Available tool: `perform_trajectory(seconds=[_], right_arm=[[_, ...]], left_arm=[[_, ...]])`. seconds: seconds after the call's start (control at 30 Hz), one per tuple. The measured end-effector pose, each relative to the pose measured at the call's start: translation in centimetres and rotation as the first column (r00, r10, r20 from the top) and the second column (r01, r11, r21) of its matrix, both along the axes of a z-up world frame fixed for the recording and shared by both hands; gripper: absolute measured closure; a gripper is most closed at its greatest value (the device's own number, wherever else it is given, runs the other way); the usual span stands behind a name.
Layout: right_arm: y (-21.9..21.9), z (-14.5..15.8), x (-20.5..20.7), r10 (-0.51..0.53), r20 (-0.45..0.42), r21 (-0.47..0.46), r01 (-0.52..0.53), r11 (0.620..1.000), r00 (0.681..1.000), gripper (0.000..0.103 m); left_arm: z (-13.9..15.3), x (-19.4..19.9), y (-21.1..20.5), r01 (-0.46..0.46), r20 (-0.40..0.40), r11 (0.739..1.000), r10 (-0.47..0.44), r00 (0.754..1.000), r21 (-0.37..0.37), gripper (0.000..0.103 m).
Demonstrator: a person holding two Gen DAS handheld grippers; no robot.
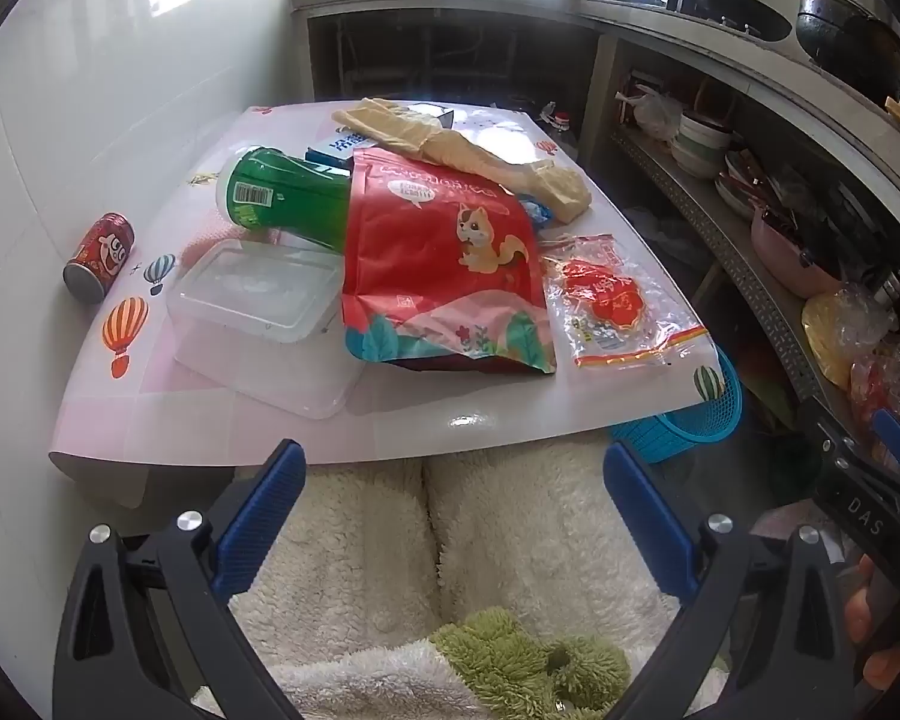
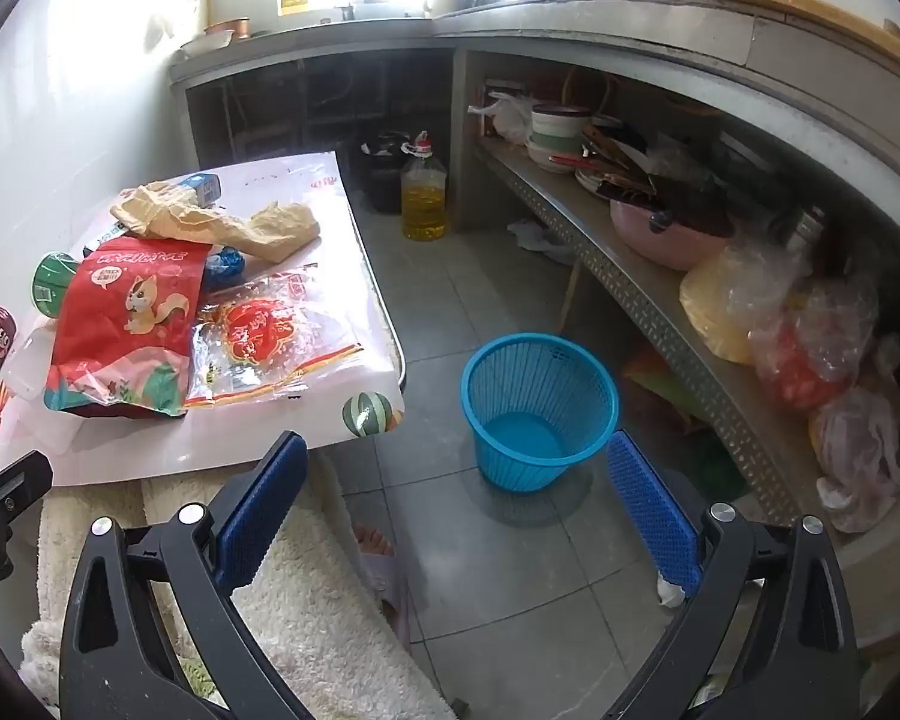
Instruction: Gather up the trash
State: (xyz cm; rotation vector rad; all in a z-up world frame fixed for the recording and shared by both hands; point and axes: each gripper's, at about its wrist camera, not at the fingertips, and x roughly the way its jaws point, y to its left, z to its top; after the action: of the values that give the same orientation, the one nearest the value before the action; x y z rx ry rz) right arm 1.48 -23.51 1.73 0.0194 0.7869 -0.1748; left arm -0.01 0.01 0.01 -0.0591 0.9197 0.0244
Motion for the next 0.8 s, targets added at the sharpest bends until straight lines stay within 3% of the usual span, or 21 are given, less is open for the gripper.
perform_trajectory(seconds=[0.8], right_arm=[[0.09, 0.06, 0.02, 0.001, -0.002, 0.001, -0.001, 1.0, 1.0, 0.008]], left_arm=[[-0.31, 0.21, 0.1, -0.014, -0.012, 1.0, 0.014, 1.0, -0.014, 0.006]])
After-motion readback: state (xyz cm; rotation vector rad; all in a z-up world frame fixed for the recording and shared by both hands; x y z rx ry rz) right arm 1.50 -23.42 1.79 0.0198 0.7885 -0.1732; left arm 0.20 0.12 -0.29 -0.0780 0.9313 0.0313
